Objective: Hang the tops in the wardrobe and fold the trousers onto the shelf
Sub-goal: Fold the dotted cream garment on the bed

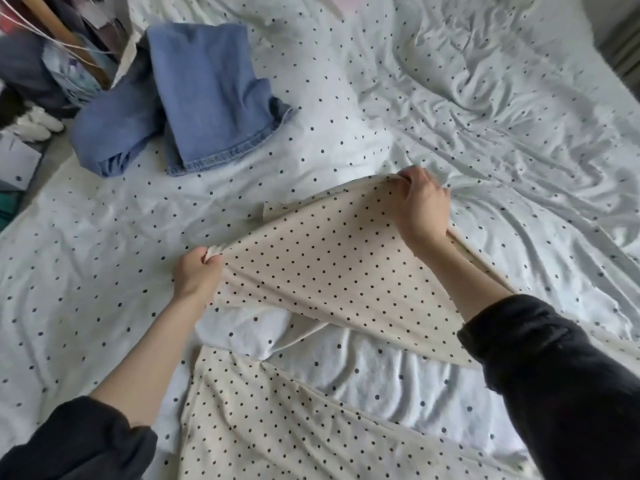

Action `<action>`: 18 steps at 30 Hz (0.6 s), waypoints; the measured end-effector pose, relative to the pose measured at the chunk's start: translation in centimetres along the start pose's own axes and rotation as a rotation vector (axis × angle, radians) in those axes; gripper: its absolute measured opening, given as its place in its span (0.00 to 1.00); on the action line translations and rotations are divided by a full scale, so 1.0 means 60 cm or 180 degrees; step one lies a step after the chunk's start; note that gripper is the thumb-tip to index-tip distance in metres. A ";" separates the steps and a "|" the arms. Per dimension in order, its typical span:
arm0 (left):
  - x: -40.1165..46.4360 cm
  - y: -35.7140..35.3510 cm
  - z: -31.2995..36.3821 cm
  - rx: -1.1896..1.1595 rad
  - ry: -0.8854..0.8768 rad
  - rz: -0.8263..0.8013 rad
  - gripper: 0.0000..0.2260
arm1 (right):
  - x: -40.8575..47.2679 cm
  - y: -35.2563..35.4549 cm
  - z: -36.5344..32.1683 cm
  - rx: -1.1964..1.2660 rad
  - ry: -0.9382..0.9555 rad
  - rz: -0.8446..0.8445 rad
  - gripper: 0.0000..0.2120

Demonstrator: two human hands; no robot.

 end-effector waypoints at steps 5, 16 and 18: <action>-0.042 -0.005 -0.013 0.1071 0.0019 0.0051 0.09 | -0.051 -0.021 0.013 -0.0580 0.0339 -0.1220 0.09; -0.101 -0.112 0.196 0.1467 -0.3880 -0.0703 0.19 | -0.160 0.056 0.025 0.0746 0.0787 -0.0741 0.07; -0.115 -0.107 0.200 0.1351 -0.3848 -0.0574 0.14 | -0.158 0.081 0.039 0.0752 0.0689 -0.0840 0.08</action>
Point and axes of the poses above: each hand's wrist, its own x-axis towards the middle knuckle, its own y-axis out of the back of the hand, z = x × y, the point moved 2 cm from there along x, towards the middle knuckle, and after that the axes turned 11 degrees about -y, right-handed, at the moved point
